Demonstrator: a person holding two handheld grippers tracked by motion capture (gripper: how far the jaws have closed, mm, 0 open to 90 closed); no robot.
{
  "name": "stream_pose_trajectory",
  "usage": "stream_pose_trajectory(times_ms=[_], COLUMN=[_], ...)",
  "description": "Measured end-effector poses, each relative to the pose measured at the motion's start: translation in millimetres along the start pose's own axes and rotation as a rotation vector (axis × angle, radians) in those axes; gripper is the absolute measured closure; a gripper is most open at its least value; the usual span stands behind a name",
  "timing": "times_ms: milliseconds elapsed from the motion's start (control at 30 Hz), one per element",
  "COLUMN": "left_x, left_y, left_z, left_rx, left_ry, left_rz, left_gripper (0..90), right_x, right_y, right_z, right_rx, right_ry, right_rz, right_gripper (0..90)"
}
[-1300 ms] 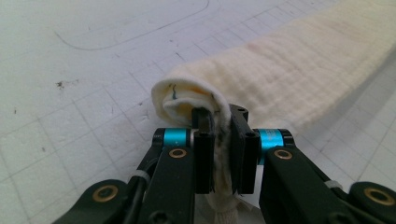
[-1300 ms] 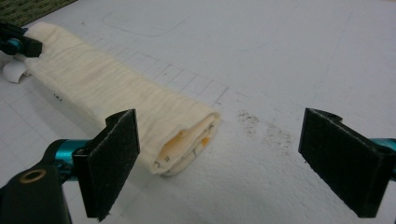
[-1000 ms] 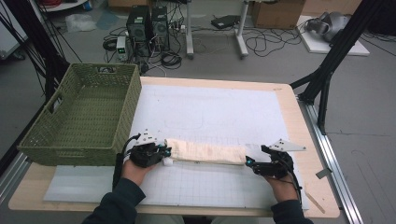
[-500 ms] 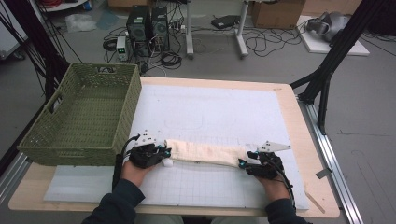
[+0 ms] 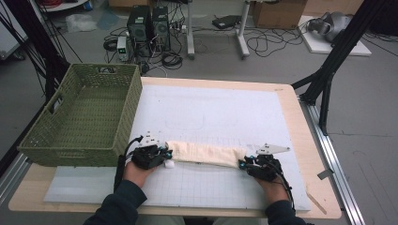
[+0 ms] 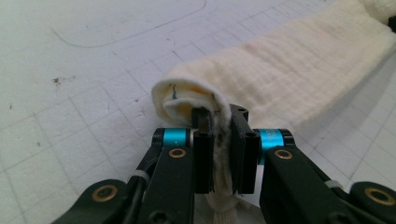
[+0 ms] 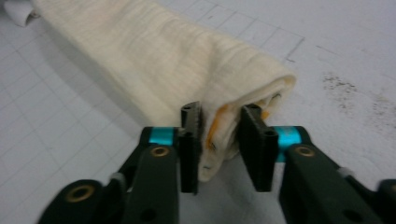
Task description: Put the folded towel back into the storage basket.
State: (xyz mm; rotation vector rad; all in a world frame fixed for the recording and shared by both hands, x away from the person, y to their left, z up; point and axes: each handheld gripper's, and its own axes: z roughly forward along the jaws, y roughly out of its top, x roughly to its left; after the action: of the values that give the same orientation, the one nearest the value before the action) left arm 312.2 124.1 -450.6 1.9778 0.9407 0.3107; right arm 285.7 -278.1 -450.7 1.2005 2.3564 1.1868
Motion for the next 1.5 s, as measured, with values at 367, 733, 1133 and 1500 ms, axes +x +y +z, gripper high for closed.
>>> stream_pose_trajectory(times_ms=[367, 733, 1133, 1500], left_x=[-1.8, -8.2, -13.7, -18.7], left_y=[4.5, 7.8, 13.6, 21.7], left_z=[-8.3, -21.0, -35.6, -48.3], left_rx=[-0.041, -0.095, -0.151, -0.187], left_ry=[-0.001, -0.038, -0.03, -0.033], left_rz=[0.0, 0.007, 0.021, 0.052], left_gripper=[81.3, 81.3, 81.3, 81.3], right_x=[-0.1, -7.6, -2.6, -4.9], right_y=[5.1, 11.3, 21.1, 32.0], right_z=[-1.8, -14.9, -23.0, -20.6], right_rx=[0.016, -0.046, -0.082, -0.084], right_ry=[-0.011, -0.017, -0.03, -0.061], right_rz=[-0.021, 0.003, -0.026, -0.042], right_gripper=[77.6, 77.7, 77.7, 77.8])
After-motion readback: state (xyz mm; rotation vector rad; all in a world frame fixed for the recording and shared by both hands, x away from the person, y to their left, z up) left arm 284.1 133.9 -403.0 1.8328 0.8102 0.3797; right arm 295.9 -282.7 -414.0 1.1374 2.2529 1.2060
